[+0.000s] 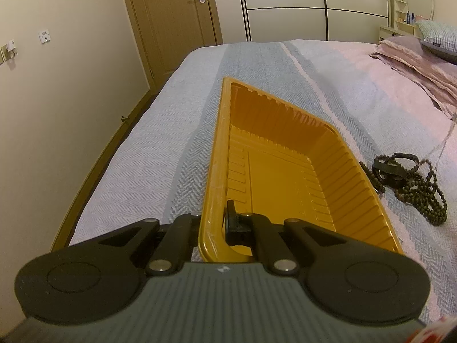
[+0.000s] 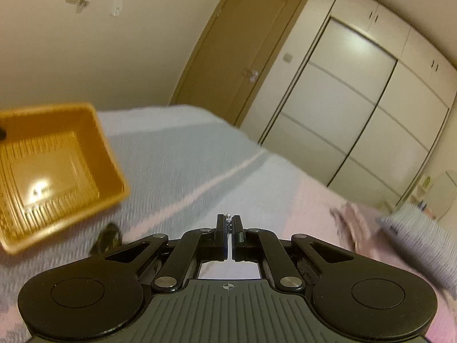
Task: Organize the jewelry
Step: 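Lift the pearl necklace over the tray and open the right tool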
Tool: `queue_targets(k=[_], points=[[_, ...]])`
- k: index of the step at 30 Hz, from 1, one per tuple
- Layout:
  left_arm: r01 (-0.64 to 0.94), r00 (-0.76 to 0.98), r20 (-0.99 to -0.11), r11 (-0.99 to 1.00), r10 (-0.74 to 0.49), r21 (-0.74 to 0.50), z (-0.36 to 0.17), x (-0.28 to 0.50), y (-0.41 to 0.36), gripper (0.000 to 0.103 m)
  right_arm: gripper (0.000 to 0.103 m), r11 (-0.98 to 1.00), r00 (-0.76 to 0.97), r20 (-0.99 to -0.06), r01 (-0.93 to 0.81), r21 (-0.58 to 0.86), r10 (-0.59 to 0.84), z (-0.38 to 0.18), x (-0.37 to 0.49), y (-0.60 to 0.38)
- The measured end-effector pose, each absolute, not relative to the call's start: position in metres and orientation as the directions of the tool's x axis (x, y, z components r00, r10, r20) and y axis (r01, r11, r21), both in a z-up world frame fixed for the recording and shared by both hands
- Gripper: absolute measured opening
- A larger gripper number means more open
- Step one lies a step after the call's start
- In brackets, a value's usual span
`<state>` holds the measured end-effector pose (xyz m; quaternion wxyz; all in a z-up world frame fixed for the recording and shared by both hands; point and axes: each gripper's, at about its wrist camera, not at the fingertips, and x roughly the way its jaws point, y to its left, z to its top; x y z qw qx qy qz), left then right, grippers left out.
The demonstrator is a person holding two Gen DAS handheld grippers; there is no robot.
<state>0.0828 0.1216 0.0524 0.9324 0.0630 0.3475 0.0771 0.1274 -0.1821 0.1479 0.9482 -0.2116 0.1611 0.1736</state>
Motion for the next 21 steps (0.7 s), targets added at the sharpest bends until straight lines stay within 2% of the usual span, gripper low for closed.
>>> queue_targets(k=[10,16,21], points=[[-0.097,0.748,-0.639,0.982,0.179,0.162,0.051,0.082,0.124,0.003,0.002,0.812,0.877,-0.276,-0.472,-0.342,0.394,0.219,0.125,-0.150],[-0.095,0.749,-0.639,0.983,0.175,0.157,0.051,0.082,0.125,0.003,0.002,0.743,0.794,-0.279,-0.605,-0.287,0.540,0.249,0.125,-0.109],[-0.092,0.749,-0.641,0.984,0.170,0.154,0.051,0.081,0.125,0.003,0.002,0.666,0.711,-0.317,-0.701,-0.254,0.627,0.245,0.129,-0.062]])
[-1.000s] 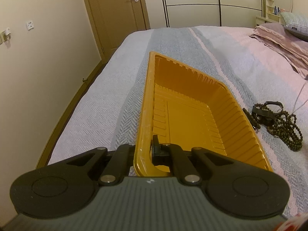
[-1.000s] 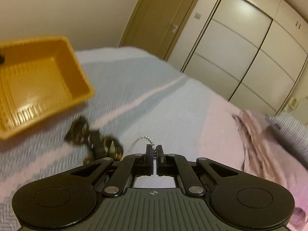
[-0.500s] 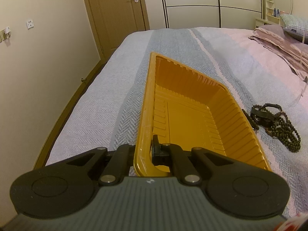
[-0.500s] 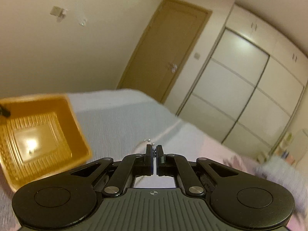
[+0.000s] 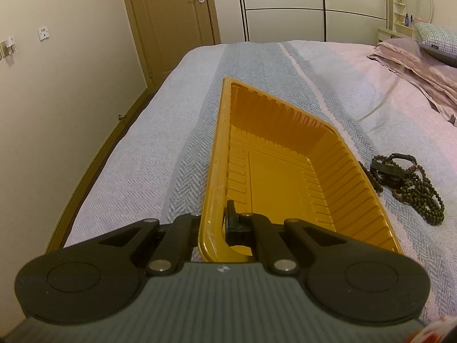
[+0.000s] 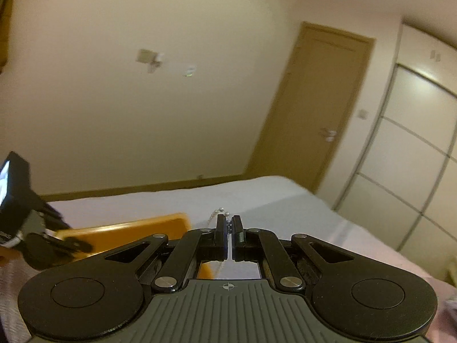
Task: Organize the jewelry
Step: 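Lift the pearl necklace over the tray and open the right tool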
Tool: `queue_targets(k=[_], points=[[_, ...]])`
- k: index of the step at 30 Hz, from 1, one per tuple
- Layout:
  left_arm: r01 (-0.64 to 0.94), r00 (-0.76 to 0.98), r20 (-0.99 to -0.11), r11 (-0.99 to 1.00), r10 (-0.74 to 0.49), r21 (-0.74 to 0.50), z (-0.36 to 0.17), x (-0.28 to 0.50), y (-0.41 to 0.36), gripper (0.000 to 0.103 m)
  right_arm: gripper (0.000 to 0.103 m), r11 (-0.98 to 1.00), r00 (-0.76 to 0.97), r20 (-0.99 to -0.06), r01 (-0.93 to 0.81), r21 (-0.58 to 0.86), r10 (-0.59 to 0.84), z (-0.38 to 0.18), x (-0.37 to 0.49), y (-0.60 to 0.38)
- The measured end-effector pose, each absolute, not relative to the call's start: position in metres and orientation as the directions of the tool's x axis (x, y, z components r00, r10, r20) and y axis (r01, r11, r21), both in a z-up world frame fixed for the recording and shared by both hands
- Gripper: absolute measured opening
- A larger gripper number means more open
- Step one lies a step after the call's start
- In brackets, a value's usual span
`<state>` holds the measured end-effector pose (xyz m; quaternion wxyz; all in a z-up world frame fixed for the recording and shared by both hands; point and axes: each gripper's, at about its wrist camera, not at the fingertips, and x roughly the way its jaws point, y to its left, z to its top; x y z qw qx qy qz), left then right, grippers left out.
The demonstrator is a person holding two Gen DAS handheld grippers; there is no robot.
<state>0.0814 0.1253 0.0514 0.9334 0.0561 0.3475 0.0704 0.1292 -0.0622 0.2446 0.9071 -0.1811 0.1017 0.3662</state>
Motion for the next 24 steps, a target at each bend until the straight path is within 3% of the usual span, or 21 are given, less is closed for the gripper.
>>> queue_targets(k=[12,24], points=[[-0.086,0.746,-0.646,0.985,0.161,0.146,0.051,0.083,0.128,0.003,0.002,0.574,0.553,-0.510,-0.808,-0.134,0.659,0.166,0.164,0.003],[-0.045,0.695,-0.708,0.990,0.126,0.132,0.049,0.090,0.136,0.003,0.003,0.527,0.446,-0.626,-0.847,-0.064,0.640,0.117,0.171,0.014]])
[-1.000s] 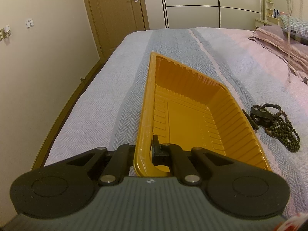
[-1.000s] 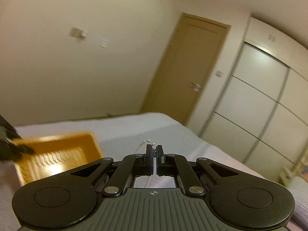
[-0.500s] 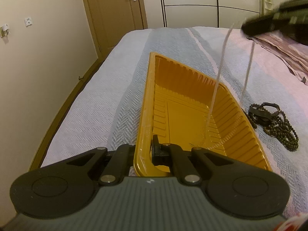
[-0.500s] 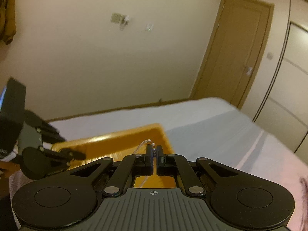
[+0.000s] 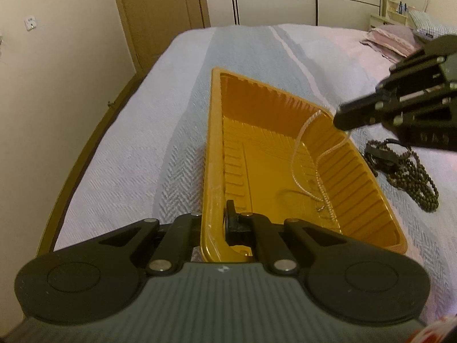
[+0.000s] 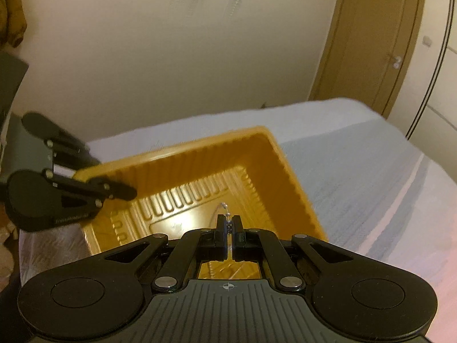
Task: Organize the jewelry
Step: 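Lift the pearl necklace over the tray and open the right tool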
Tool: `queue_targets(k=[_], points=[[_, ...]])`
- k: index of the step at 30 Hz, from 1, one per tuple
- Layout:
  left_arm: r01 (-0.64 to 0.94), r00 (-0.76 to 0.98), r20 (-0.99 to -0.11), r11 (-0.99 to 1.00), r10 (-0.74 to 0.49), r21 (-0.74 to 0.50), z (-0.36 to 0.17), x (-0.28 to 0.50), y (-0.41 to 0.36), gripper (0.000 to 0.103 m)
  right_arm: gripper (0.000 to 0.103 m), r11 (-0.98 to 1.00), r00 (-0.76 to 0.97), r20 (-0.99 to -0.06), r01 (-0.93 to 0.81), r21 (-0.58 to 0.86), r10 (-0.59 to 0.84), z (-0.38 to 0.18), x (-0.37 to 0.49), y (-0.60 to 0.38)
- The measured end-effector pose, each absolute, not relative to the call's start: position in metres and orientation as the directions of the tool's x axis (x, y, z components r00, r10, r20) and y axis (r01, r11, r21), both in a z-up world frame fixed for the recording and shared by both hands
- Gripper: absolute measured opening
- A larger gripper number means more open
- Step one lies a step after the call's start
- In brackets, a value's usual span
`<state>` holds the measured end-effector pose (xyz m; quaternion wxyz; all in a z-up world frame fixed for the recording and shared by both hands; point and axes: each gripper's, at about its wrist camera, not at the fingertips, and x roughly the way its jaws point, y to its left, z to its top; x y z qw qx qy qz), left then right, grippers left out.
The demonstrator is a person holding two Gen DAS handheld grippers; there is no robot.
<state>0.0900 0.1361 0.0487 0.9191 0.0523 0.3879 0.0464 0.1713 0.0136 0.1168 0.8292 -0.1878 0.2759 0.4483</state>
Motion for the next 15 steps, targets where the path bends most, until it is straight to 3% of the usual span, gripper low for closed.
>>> queue_targets(k=[5,15], points=[[-0.023,0.674,-0.727,0.988,0.127,0.152,0.048,0.092,0.135,0.003,0.003,0.524,0.412,-0.662,-0.851,-0.034,0.626,0.109,0.179,0.008],[0.000,0.654,-0.744,0.984,0.136,0.179,0.048,0.096,0.132,0.003,0.003,0.558,0.391,-0.642,-0.827,0.070,0.659,0.107,0.182,-0.004]])
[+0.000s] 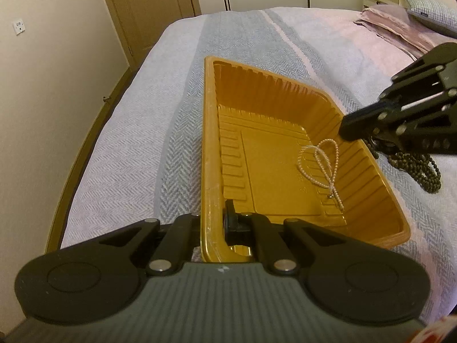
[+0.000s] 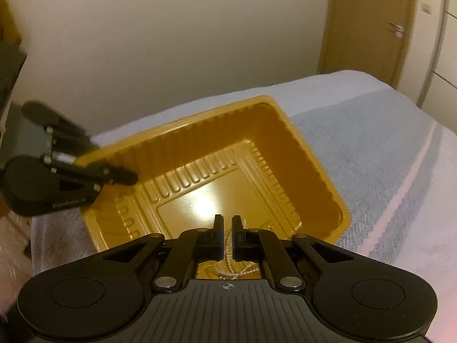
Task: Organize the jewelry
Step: 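Lift the pearl necklace over the tray and open the right tool, then grasp the long dark wooden bead strand with the right tool and lift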
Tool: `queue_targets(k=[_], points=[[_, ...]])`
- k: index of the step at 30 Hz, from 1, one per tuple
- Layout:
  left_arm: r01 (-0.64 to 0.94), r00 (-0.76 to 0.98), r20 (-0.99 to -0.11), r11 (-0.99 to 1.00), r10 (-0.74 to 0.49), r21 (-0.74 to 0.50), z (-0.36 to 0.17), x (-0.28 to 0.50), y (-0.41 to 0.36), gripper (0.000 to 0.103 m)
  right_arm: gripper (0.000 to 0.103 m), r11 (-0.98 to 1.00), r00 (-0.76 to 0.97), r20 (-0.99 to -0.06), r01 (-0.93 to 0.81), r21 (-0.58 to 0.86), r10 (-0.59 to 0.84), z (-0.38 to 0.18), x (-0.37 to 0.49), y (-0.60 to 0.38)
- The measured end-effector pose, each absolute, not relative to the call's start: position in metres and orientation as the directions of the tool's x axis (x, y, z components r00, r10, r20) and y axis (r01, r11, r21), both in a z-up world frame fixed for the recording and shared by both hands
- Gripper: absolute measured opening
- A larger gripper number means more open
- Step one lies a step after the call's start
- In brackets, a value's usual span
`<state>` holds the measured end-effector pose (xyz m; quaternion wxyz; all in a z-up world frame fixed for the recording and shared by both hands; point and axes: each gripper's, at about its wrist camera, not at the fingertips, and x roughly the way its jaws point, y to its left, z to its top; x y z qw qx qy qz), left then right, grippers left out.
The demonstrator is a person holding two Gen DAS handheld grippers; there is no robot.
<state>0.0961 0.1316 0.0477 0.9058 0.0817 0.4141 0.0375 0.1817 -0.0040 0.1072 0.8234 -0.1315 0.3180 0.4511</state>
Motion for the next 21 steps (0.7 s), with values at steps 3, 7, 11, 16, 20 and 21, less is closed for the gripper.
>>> queue_targets(k=[3,7,11,16,20,21], points=[[-0.001,0.656,-0.742,0.984,0.137,0.180,0.047,0.095,0.132,0.003,0.004,0.614,0.430,-0.600,-0.778,0.132,0.675,0.111,0.180,-0.031],[0.000,0.656,-0.743,0.984,0.135,0.178,0.047,0.095,0.132,0.003,0.043,0.707,0.505,-0.565,-0.673,0.216,0.653,0.100,0.177,-0.086],[0.005,0.657,-0.742,0.983,0.134,0.182,0.046,0.095,0.133,0.003,0.061,0.819,0.605,-0.571,-0.519,0.245,0.555,0.076,0.167,-0.153],[0.008,0.661,-0.738,0.982,0.135,0.187,0.046,0.095,0.132,0.003,0.061,0.916,0.654,-0.648,-0.350,0.198,0.390,0.035,0.151,-0.212],[0.011,0.663,-0.737,0.982,0.133,0.187,0.046,0.095,0.132,0.003,0.051,0.916,0.623,-0.685,-0.361,0.175,0.377,0.005,0.133,-0.221],[0.011,0.663,-0.737,0.982,0.132,0.186,0.046,0.095,0.132,0.003,0.046,0.914,0.616,-0.693,-0.370,0.166,0.375,0.001,0.131,-0.219]])
